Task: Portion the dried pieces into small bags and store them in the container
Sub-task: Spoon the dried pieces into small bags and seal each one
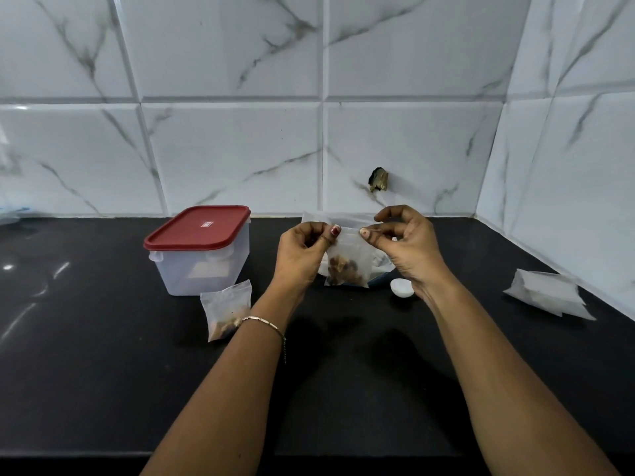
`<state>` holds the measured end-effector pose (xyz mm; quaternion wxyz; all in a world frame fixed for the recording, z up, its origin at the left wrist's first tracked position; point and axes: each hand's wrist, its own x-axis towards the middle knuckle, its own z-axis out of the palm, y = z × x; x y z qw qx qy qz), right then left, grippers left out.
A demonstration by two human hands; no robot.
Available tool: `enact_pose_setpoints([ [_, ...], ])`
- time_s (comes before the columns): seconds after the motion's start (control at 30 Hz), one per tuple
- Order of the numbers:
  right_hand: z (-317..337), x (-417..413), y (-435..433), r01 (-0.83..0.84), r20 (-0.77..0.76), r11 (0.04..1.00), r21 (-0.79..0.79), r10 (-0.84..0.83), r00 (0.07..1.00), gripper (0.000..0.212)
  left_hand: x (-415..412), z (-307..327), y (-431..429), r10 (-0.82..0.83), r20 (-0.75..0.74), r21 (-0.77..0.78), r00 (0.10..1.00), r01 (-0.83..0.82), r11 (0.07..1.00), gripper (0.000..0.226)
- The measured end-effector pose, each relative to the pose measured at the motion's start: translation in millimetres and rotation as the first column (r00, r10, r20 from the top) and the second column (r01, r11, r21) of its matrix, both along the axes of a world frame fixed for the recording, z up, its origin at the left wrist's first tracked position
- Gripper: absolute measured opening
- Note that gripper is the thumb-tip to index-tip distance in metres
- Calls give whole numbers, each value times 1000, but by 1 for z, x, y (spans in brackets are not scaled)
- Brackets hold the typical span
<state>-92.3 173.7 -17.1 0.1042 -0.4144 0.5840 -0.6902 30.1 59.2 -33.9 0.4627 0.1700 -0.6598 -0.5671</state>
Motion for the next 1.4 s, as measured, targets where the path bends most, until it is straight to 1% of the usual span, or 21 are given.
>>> enact_pose_setpoints([
  [0.1, 0, -2, 0, 5, 30, 999, -33, -4, 1000, 32, 1, 2, 3, -38, -23, 37, 999, 39, 999, 7],
  [0.23, -1, 0, -1, 5, 22, 999, -52, -4, 1000, 33, 2, 1, 5, -98, 3, 43, 995, 98, 994, 4],
  [0.3, -1, 2, -1, -5, 24, 999, -47, 6, 1000, 33, 1, -1, 3, -98, -2, 41, 995, 98, 994, 1],
  [0.47, -2, 9, -4, -59, 26, 998, 9, 59, 998, 27, -2, -3, 2, -92, -3, 19, 996, 92, 996, 5],
  [0.73, -6, 8, -11, -30, 14, 999, 11, 30, 999, 35, -5, -5, 4, -102, 29, -3, 994, 103, 995, 4],
  [0.8, -7, 6, -12, -1, -4, 1000, 6, 1, 1000, 38, -5, -4, 5, -107, 24, -13, 994, 108, 994, 4],
  [0.93, -6, 4, -11, 111, -40, 994, 4, -111, 993, 45, -4, -4, 6, -146, 10, -30, 989, 146, 989, 4],
  [1.03, -4, 7, -9, 163, -31, 987, -10, -164, 986, 49, -6, -6, 3, -106, 24, -38, 994, 107, 993, 5],
  [1.2, -1, 7, -7, 185, 6, 982, -30, -185, 983, 50, -10, -6, 3, -63, 28, 5, 998, 63, 998, 3],
  [1.3, -2, 4, -8, 184, 24, 983, -22, -183, 983, 48, -12, -5, 8, -51, 1, 59, 999, 51, 997, 3],
  [1.4, -3, 1, -6, 157, 41, 988, -13, -156, 987, 43, -13, -4, 9, -37, -11, 112, 999, 38, 993, 7],
])
